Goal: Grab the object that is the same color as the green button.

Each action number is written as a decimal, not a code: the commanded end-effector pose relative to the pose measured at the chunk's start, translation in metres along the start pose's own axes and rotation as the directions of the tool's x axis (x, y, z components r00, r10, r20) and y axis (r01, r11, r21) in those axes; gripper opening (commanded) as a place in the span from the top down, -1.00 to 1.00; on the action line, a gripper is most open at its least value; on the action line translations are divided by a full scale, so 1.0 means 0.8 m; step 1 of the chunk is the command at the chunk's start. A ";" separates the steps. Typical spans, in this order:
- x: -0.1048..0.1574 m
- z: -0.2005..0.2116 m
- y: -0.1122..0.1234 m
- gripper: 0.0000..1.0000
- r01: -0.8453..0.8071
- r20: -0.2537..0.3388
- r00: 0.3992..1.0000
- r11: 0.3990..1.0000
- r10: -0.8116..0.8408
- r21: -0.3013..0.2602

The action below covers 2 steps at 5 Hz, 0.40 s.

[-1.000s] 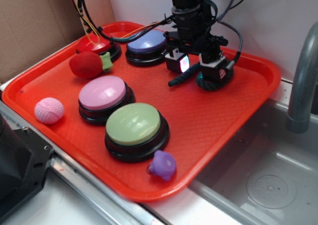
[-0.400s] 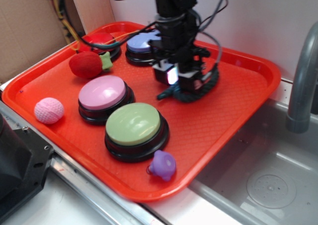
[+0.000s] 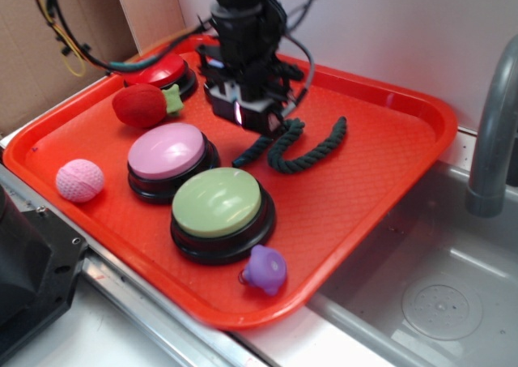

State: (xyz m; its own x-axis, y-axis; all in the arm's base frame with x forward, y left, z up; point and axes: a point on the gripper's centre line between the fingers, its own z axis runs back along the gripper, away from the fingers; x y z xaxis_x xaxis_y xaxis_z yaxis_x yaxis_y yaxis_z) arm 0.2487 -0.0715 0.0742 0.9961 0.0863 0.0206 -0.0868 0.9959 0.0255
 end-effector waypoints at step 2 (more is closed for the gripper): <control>0.009 0.044 -0.018 -1.00 0.137 0.135 0.984 0.982 -0.119 -0.131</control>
State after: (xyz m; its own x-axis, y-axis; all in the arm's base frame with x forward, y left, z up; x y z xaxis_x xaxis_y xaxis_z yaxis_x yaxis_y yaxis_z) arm 0.2546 -0.0862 0.1021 0.9930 -0.0469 0.1082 0.0568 0.9943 -0.0903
